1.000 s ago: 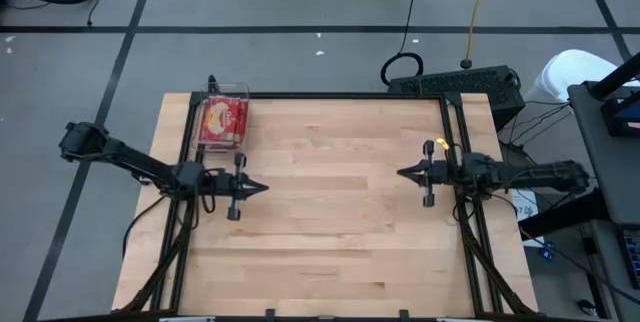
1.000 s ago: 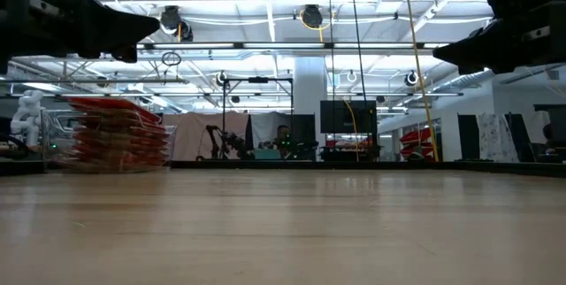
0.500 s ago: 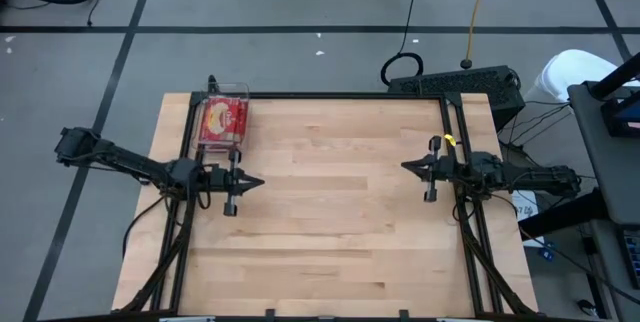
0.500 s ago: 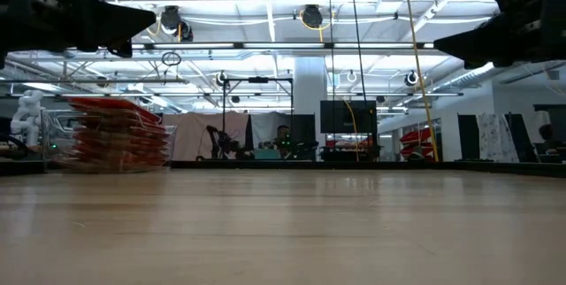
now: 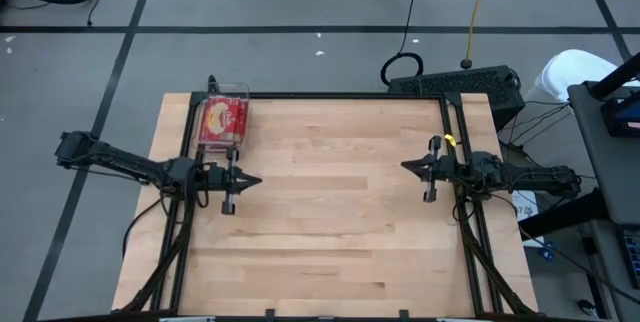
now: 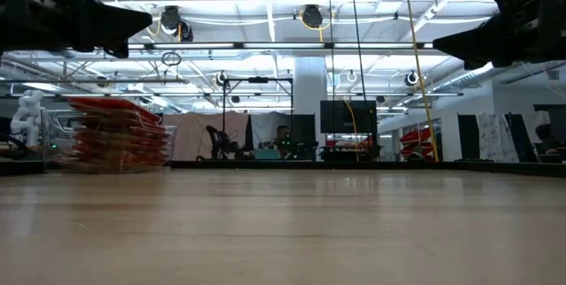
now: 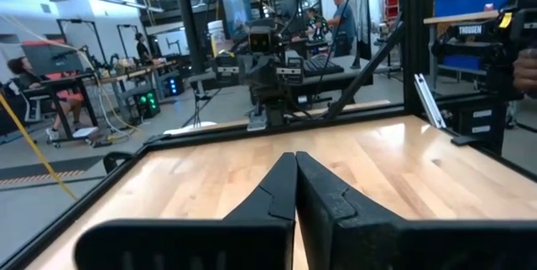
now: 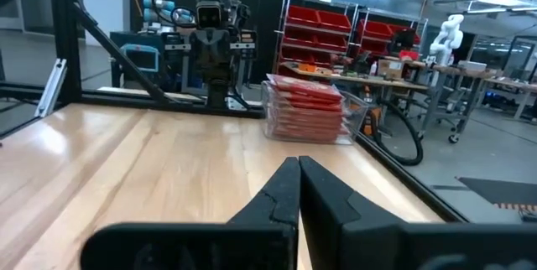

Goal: Sort popcorn bags into baskets
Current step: Return to Home Position

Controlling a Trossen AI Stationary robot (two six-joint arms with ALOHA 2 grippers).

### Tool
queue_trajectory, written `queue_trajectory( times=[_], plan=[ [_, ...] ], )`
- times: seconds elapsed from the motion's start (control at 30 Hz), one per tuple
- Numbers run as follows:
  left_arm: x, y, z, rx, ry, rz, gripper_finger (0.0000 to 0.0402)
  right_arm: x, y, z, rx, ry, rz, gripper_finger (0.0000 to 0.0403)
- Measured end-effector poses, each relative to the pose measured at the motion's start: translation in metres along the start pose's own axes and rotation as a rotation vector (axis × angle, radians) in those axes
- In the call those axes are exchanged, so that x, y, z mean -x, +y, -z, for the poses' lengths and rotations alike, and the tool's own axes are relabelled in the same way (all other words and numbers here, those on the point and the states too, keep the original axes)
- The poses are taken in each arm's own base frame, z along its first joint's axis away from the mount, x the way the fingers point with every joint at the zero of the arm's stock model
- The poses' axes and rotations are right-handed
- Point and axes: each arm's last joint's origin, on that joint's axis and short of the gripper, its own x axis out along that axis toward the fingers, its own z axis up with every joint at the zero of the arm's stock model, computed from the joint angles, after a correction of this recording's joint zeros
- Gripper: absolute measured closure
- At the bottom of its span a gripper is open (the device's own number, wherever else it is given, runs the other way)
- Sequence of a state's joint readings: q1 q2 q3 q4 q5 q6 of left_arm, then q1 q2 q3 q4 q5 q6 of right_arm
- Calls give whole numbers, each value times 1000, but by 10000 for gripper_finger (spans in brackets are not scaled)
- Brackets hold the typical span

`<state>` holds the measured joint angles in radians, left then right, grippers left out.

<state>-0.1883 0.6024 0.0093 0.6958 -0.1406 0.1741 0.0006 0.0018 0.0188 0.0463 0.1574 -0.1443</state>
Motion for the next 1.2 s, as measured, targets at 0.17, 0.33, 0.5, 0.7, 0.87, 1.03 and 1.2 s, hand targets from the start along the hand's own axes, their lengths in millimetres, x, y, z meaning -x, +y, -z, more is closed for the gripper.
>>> queue_trajectory(
  times=[0.17,0.33,0.5,0.7,0.87,1.03,1.2],
  plan=[
    [1,0,-1,6,-3,0,392,0,0,0,-1,4,-3,403],
    [1,0,0,4,7,1,395,0,1,1,0,11,-23,403],
    [3,0,0,29,11,4,392,1,2,6,-28,72,-47,403],
    [3,0,-1,24,6,7,392,0,1,0,-32,3,-28,403],
    [4,0,-2,16,-5,5,396,0,1,0,-56,-6,-28,403],
    [4,0,-3,20,-9,5,391,0,2,1,-81,10,-52,403],
    [4,0,-2,26,-6,9,396,0,4,2,-104,17,-114,403]
  ],
)
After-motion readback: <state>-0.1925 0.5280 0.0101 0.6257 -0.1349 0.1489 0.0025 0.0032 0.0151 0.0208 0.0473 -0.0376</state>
